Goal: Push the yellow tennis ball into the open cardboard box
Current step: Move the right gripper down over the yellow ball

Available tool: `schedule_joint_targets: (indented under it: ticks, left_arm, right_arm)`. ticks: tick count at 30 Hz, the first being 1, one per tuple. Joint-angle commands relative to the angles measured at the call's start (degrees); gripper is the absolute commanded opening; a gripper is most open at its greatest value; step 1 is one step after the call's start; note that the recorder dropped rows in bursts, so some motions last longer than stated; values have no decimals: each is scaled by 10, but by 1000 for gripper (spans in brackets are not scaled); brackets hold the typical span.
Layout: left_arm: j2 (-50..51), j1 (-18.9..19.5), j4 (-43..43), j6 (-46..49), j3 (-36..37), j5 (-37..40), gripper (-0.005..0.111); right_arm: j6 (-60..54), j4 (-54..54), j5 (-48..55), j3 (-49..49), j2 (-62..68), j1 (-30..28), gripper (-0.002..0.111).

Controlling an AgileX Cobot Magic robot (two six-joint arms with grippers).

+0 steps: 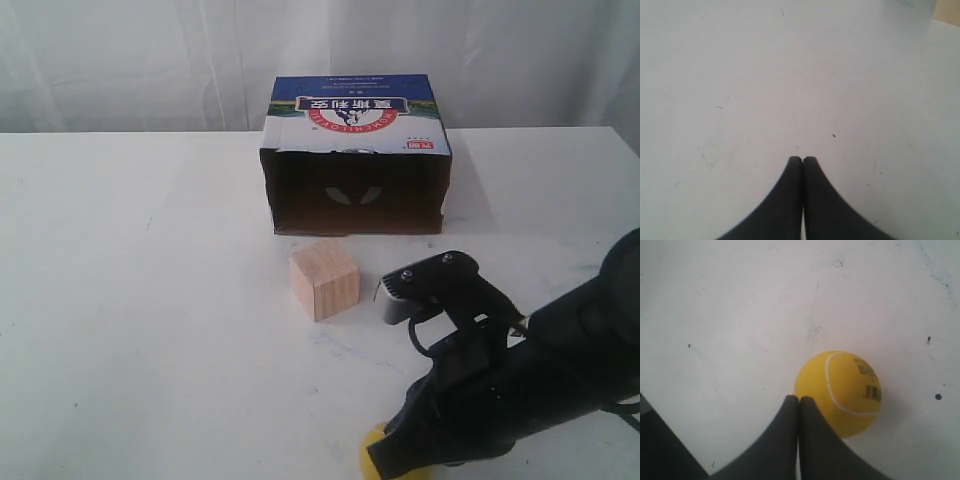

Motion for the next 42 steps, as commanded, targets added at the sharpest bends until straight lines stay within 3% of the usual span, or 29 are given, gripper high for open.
schedule_joint_targets:
  ticks: [1, 10, 16, 26, 42]
  left_arm:
    - [-3, -3, 1, 1, 2, 10, 0]
    - [-3, -3, 1, 1, 2, 10, 0]
    - [-3, -3, 1, 1, 2, 10, 0]
    - [-3, -3, 1, 1, 2, 10, 0]
    - [-3, -3, 1, 1, 2, 10, 0]
  right_arm:
    - [-3, -3, -19, -2, 24, 3, 0]
    - [4, -15, -34, -2, 53, 2, 0]
    - [120, -124, -81, -2, 53, -5, 0]
    - [149, -178, -121, -18, 23, -47, 0]
    - [181, -185, -37, -40, -5, -50, 0]
